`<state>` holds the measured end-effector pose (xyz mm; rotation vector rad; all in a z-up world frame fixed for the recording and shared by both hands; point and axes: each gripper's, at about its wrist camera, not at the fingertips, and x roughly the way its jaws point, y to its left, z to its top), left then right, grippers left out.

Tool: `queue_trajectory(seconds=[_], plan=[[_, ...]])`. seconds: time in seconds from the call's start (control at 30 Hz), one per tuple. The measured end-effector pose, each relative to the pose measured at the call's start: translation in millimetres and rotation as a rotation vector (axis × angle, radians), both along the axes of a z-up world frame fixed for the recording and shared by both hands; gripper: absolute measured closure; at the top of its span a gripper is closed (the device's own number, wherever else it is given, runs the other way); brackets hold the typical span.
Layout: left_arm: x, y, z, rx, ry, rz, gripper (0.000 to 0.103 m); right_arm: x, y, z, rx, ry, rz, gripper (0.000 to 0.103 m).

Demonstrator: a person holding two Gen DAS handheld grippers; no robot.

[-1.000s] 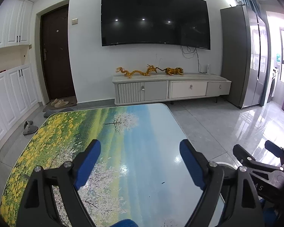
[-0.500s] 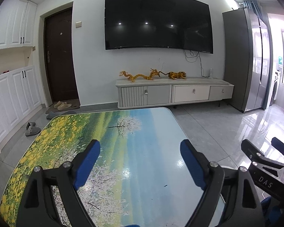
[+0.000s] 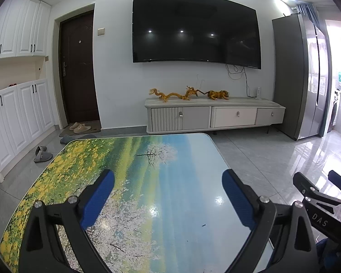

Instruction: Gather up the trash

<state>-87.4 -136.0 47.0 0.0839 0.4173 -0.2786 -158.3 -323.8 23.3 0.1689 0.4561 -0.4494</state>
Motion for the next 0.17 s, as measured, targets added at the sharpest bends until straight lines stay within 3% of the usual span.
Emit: queue_trajectory(seconds=[0.17], plan=[[0.7, 0.9, 0.6, -0.004, 0.006, 0.008, 0.007, -0.6, -2.2, -0.1, 0.006, -0.001, -0.004, 0.000]])
